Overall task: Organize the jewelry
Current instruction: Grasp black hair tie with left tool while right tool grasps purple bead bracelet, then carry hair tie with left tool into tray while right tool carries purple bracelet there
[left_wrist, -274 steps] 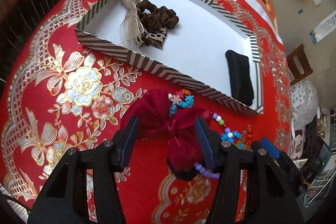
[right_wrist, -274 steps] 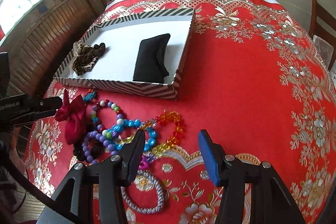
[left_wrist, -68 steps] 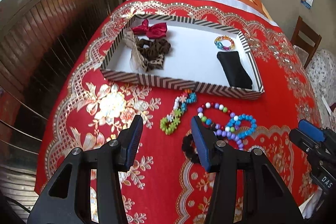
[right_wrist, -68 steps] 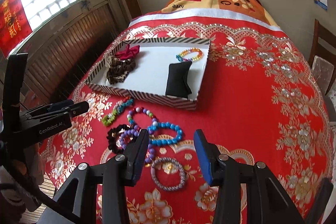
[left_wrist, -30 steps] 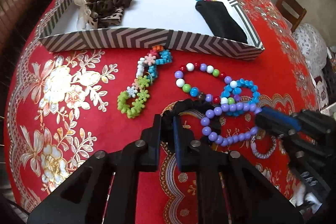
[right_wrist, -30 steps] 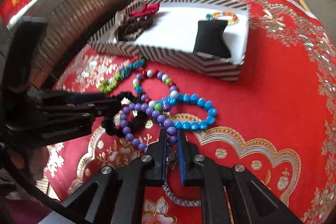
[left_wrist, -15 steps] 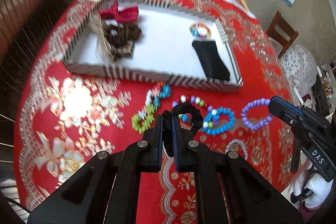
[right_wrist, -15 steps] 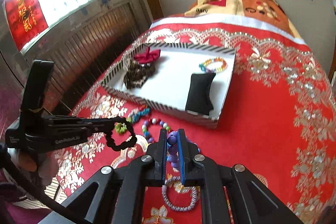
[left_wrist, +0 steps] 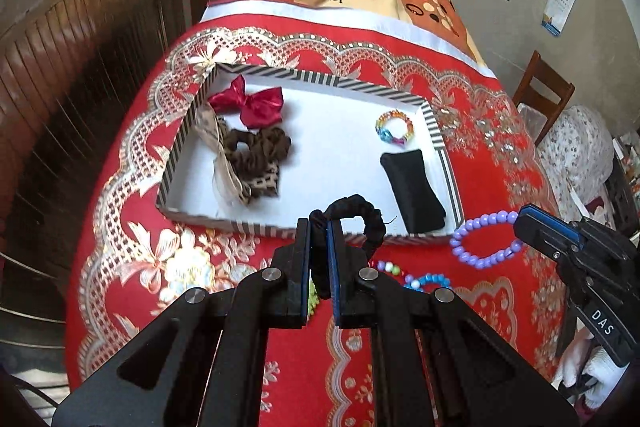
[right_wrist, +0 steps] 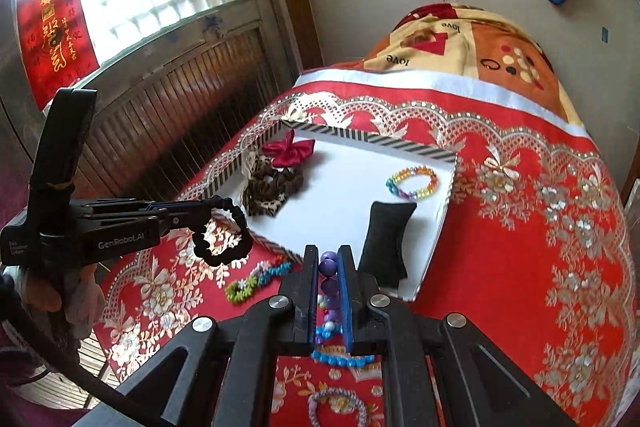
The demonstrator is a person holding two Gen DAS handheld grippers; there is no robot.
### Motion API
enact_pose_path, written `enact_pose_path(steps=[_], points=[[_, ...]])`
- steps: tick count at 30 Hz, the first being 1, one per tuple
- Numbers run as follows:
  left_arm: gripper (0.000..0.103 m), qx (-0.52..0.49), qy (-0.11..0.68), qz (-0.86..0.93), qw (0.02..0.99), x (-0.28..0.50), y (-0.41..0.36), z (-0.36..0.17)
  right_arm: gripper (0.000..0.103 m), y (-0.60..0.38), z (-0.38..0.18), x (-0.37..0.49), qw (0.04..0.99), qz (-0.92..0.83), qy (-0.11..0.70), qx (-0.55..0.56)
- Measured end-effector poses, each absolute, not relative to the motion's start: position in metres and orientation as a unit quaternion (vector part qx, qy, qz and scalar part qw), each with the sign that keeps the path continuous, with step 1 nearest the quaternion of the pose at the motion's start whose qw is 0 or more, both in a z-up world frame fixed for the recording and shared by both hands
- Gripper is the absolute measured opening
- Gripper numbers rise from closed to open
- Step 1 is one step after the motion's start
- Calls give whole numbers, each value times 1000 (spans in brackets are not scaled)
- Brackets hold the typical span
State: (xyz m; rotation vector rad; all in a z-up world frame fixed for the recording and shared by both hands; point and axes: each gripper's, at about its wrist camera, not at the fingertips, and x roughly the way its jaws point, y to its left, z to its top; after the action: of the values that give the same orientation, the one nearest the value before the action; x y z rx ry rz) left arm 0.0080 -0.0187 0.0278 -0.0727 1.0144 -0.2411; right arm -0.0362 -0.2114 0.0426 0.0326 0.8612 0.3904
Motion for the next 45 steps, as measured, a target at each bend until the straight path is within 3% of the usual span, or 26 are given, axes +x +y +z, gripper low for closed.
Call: enact_pose_path(steps=[29, 45], points=[[7, -39, 504, -105, 856, 118, -23, 3, 9, -179, 13, 45, 870, 199, 449, 43], [7, -27, 540, -103, 835, 191, -44, -40, 9, -182, -48, 111, 839, 182, 510, 53]])
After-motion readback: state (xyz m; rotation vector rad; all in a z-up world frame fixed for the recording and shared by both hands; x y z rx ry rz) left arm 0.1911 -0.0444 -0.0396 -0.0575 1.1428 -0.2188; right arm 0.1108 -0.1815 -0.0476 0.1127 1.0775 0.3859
